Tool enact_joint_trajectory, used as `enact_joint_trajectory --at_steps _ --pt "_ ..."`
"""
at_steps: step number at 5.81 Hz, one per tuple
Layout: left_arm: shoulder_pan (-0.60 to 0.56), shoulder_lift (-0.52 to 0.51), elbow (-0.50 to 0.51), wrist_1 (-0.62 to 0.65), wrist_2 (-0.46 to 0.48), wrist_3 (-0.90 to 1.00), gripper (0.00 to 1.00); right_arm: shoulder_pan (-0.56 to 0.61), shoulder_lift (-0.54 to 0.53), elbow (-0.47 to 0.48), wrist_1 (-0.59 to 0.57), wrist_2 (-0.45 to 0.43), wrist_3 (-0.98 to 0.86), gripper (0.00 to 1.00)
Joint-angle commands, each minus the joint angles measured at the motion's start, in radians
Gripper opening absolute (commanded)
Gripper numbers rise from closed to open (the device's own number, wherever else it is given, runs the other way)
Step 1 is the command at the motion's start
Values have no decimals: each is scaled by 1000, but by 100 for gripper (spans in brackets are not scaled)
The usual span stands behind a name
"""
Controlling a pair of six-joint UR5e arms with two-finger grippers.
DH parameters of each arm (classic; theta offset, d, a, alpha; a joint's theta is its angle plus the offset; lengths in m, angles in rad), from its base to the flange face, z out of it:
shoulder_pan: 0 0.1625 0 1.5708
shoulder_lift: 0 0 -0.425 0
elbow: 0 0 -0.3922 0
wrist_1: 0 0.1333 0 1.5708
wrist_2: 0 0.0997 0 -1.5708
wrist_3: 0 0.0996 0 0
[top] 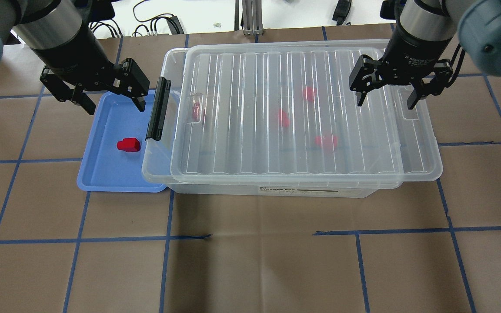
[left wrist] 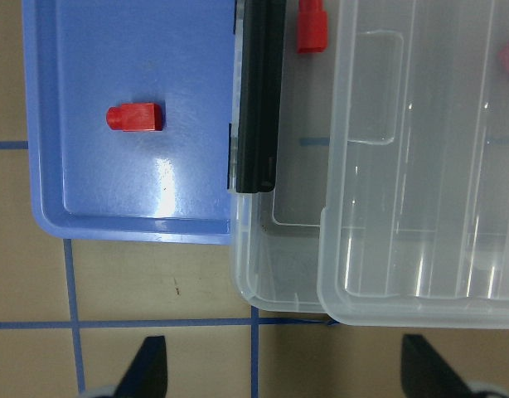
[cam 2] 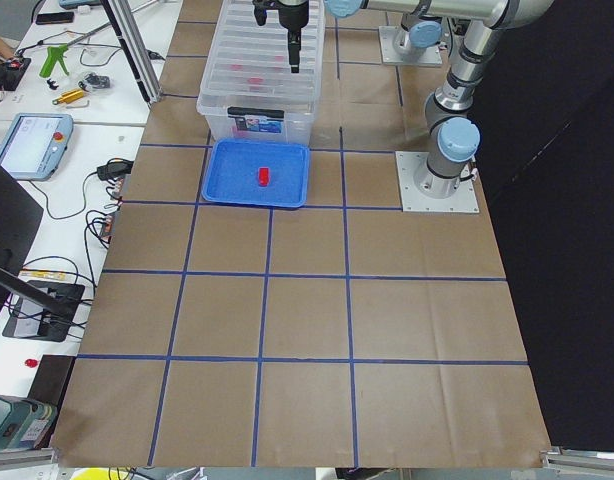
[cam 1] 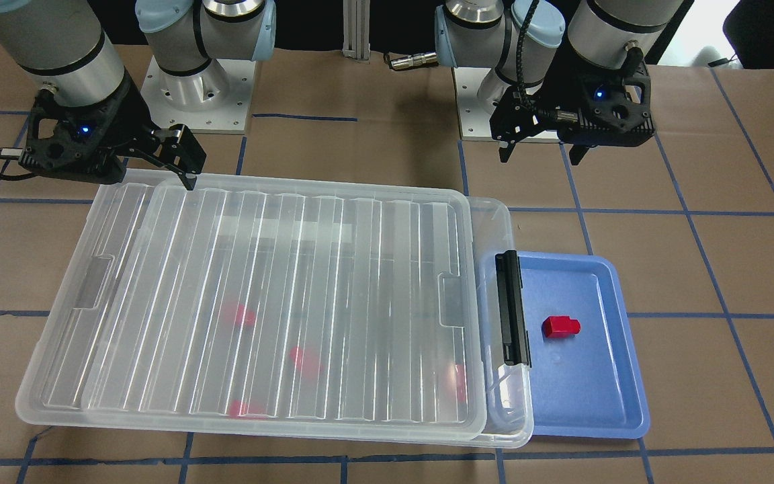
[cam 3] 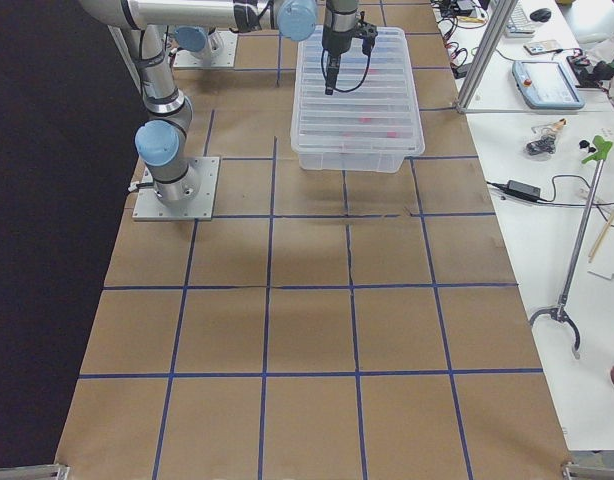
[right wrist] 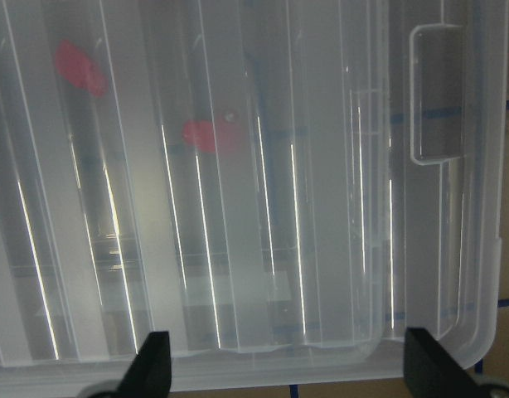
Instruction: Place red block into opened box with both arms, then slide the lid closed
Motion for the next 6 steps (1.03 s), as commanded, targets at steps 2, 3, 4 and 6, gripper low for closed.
enact_joint_trajectory --at_steps 2,3,4,6 --pt "0 1 0 0 2 0 99 0 1 1 0 -2 0 100" --pt "0 1 1 0 2 0 99 -12 2 2 0 -3 -18 100" --pt "0 1 1 0 2 0 99 -56 7 8 2 -5 -82 100" --pt "0 0 0 0 2 0 99 -255 27 130 -112 -2 -246 100"
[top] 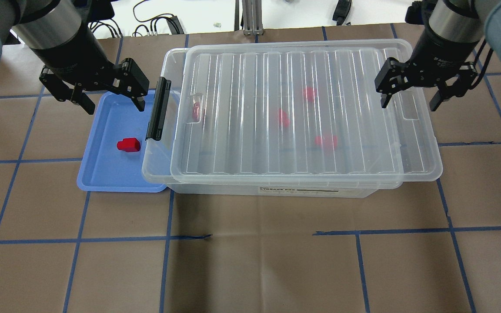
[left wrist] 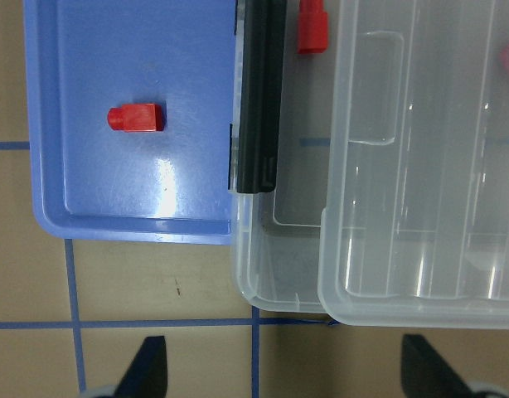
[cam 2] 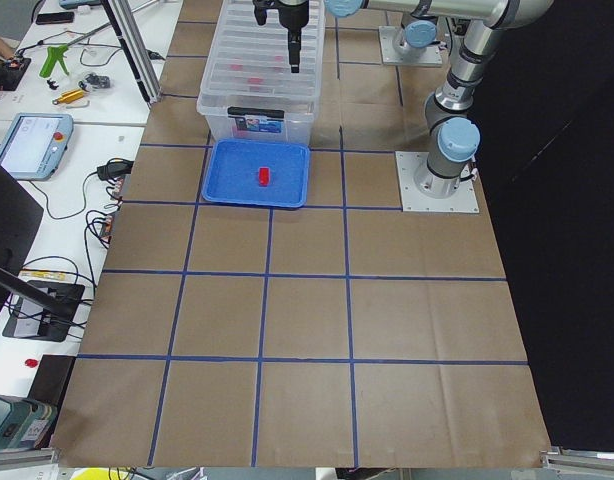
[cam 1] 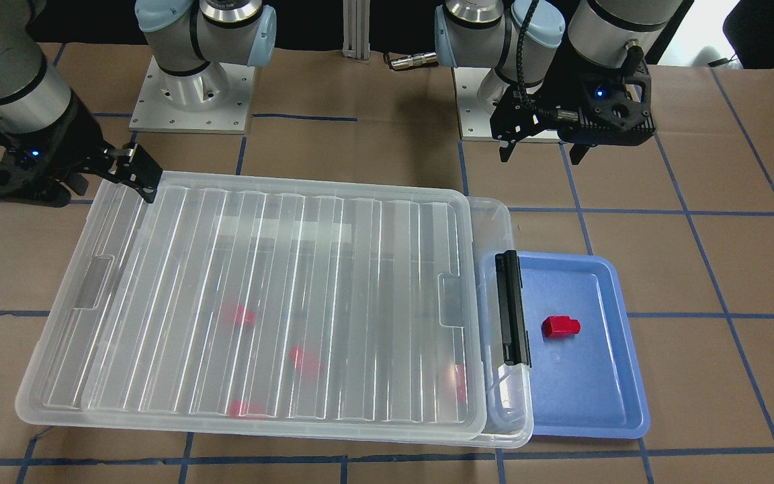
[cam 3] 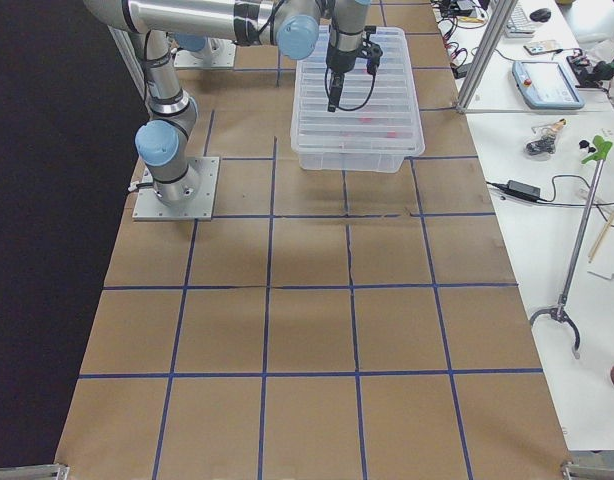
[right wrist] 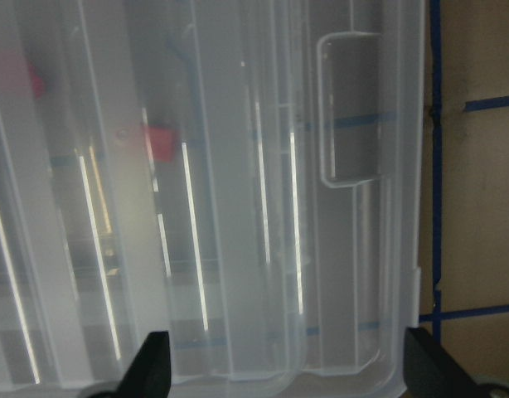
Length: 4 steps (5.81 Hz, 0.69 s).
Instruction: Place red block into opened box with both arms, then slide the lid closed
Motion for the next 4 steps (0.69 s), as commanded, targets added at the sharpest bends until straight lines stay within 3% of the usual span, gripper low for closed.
enact_joint_trajectory --at_steps 1,2,4 --pt "0 -1 0 0 0 0 99 -130 8 146 -185 1 -134 100" --pt "0 -1 0 0 0 0 99 -151 11 214 -300 -34 -171 100" --pt "-1 -6 1 1 -2 0 99 -155 19 230 -315 -56 -177 100"
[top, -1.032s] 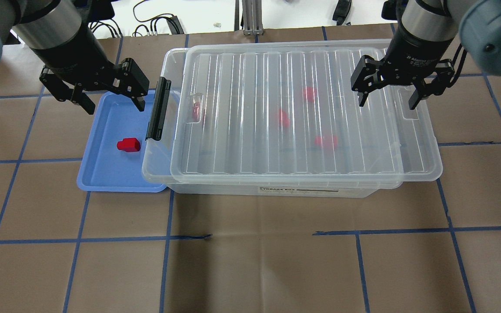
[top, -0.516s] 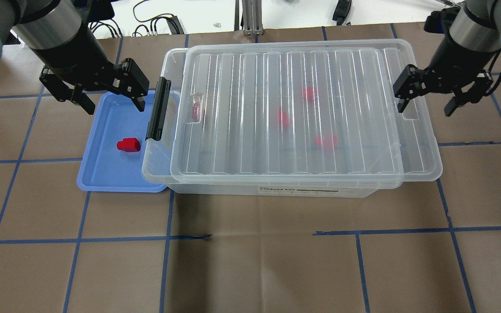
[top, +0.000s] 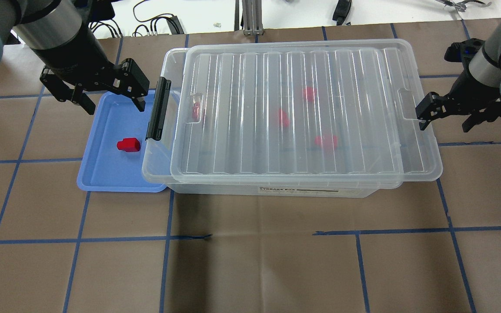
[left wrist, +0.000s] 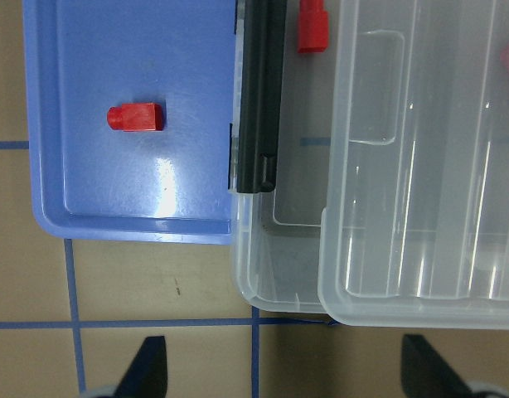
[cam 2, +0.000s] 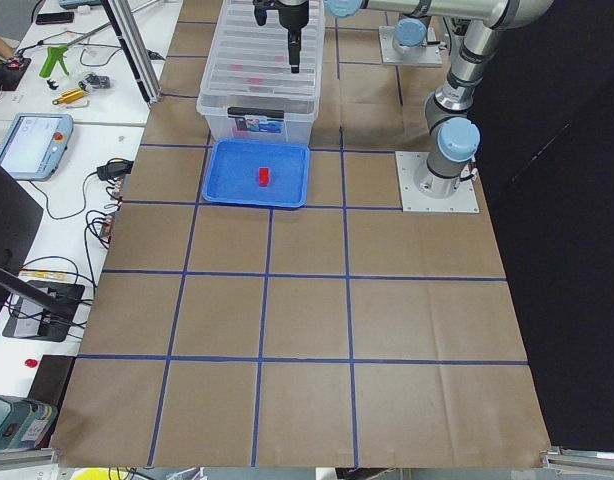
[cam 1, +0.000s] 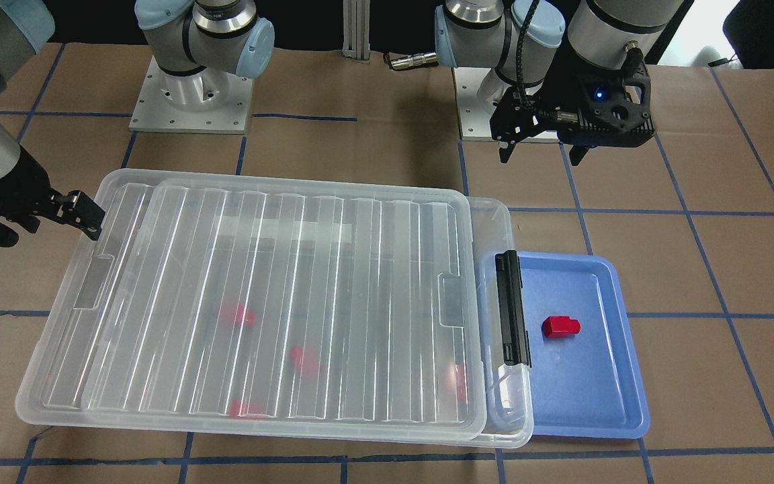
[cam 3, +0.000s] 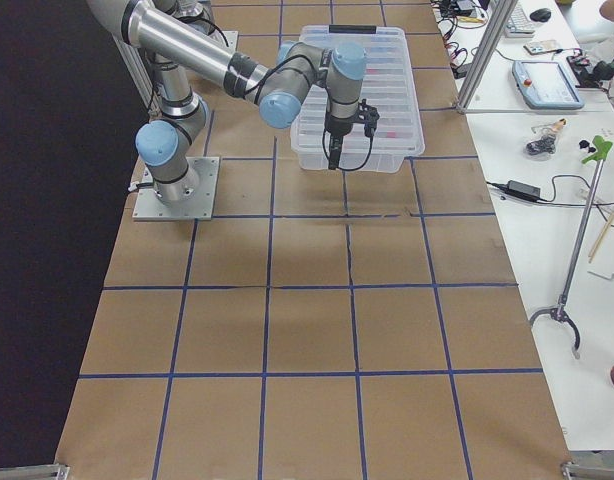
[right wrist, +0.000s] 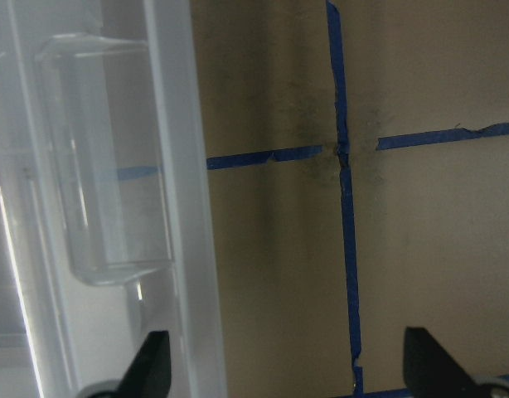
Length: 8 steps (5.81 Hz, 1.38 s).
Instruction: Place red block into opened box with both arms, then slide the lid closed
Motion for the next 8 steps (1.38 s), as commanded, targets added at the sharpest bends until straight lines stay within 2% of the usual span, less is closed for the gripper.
enact_joint_trajectory --at_steps 1,4,8 --pt "-1 -3 1 1 -1 0 99 -3 30 3 -13 -6 -54 100" --pt "0 -4 0 10 0 0 99 -17 48 -41 -16 -13 -200 100" --pt "0 -4 -2 10 2 2 99 -105 59 -55 -19 -13 -377 100"
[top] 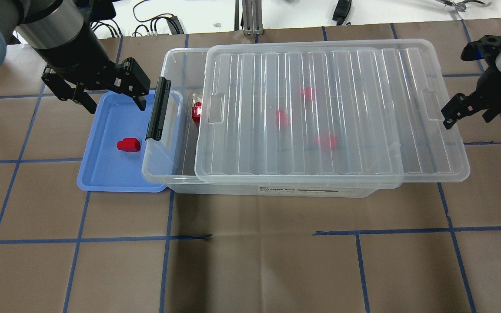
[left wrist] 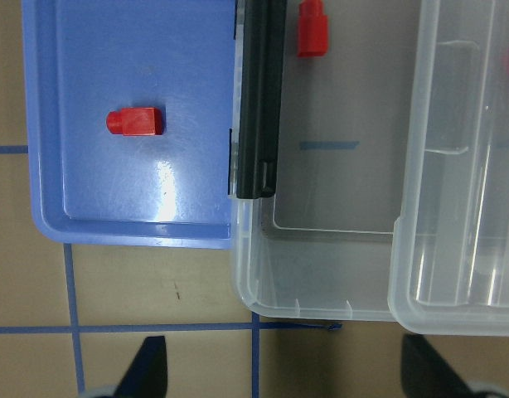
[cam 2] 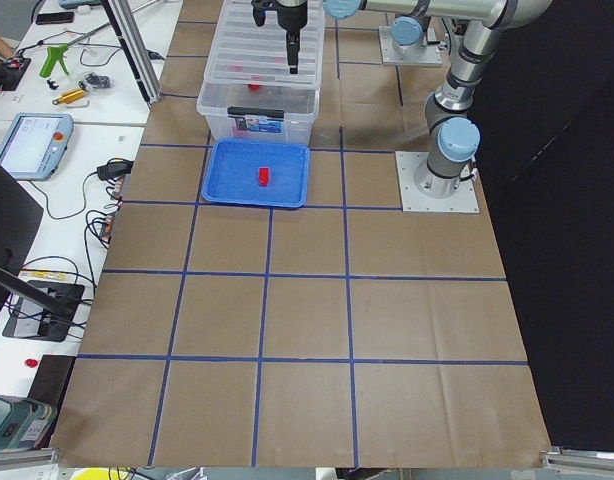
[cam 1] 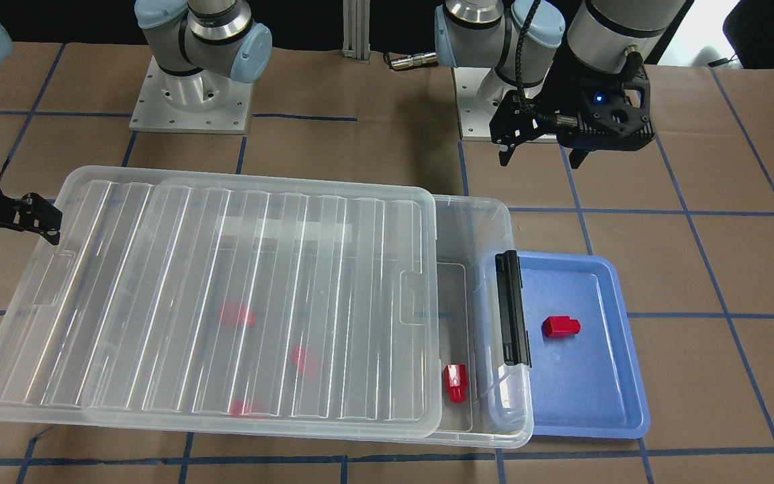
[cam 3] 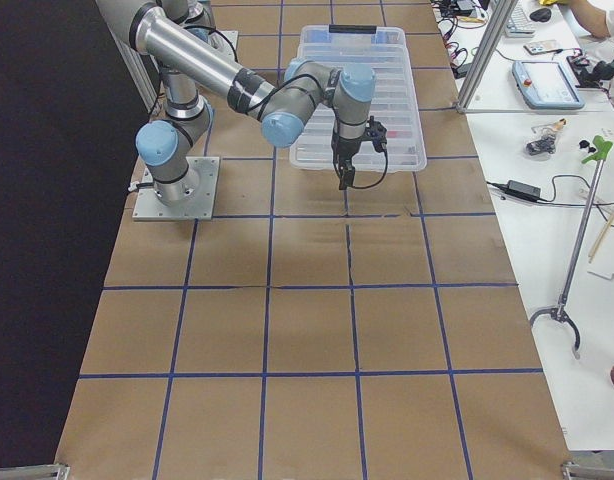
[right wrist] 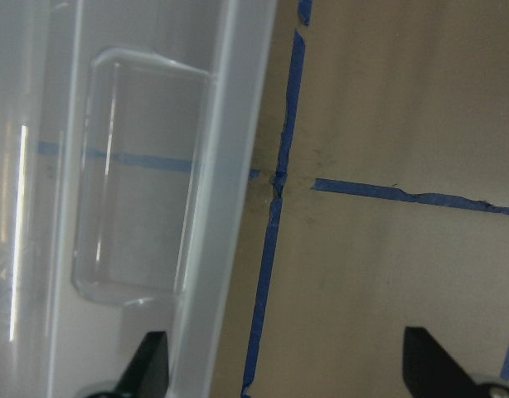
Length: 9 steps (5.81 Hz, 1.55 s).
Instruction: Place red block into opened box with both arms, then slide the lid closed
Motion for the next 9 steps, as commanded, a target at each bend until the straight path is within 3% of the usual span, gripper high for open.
enact_joint_trajectory --at_steps 1,4,6,9 --pt "0 -2 -5 0 2 30 99 -21 3 -14 0 -27 -58 100" --pt "53 -11 -13 3 2 518 99 -87 36 -53 -2 -32 -145 100" --pt "141 -11 -31 5 5 969 99 -109 42 -70 -2 -80 -166 100" --pt "170 -45 -62 96 103 1588 99 -138 27 -115 3 -98 -171 100"
